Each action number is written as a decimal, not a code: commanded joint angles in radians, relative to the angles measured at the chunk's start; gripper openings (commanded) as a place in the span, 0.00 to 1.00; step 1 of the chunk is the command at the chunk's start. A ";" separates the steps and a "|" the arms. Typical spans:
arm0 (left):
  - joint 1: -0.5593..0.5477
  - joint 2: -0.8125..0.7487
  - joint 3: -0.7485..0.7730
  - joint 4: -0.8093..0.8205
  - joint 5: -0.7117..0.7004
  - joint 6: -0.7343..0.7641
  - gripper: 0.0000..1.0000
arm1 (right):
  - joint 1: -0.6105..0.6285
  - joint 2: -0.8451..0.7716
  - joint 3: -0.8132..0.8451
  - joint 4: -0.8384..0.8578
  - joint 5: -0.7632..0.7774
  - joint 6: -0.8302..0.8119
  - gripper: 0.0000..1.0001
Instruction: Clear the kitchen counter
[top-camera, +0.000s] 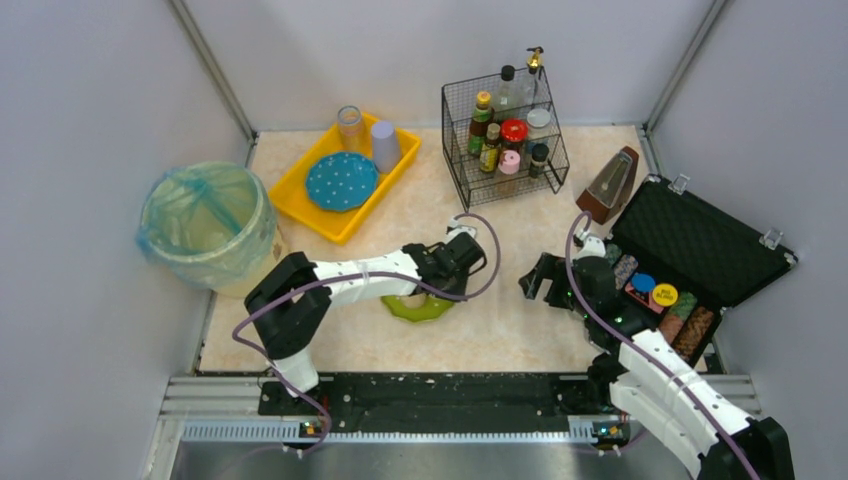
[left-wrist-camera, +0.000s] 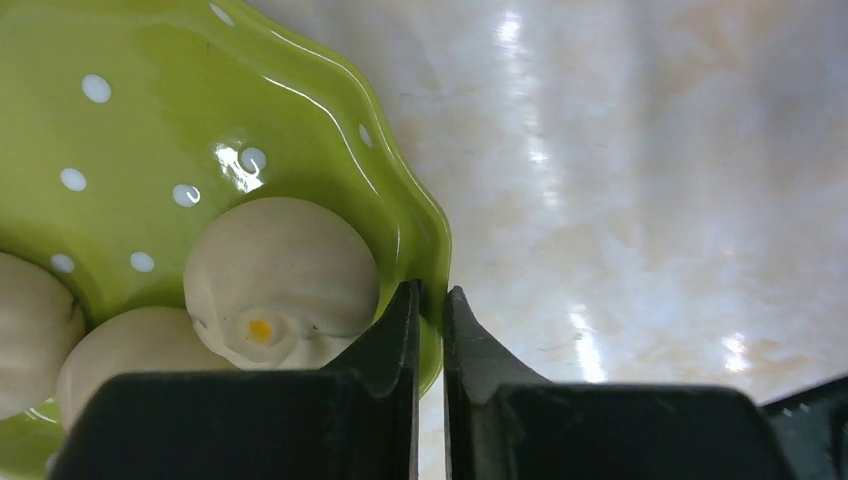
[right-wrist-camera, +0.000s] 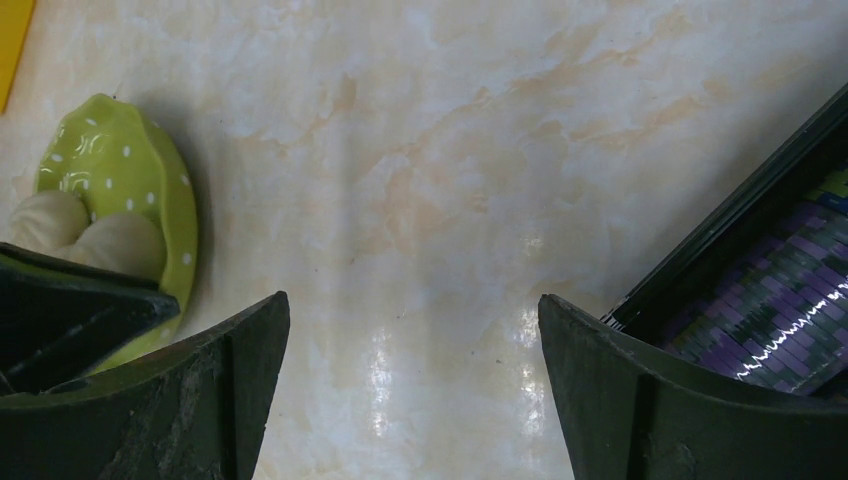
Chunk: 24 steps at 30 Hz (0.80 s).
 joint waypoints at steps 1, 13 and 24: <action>-0.056 0.044 0.064 0.126 0.166 -0.022 0.12 | 0.012 -0.007 0.016 0.003 0.034 0.021 0.92; -0.060 -0.104 0.064 0.110 0.168 0.009 0.68 | 0.013 -0.007 0.011 0.046 -0.038 0.002 0.92; 0.161 -0.469 -0.143 0.080 0.085 -0.039 0.83 | 0.022 0.195 0.113 0.120 -0.227 -0.025 0.84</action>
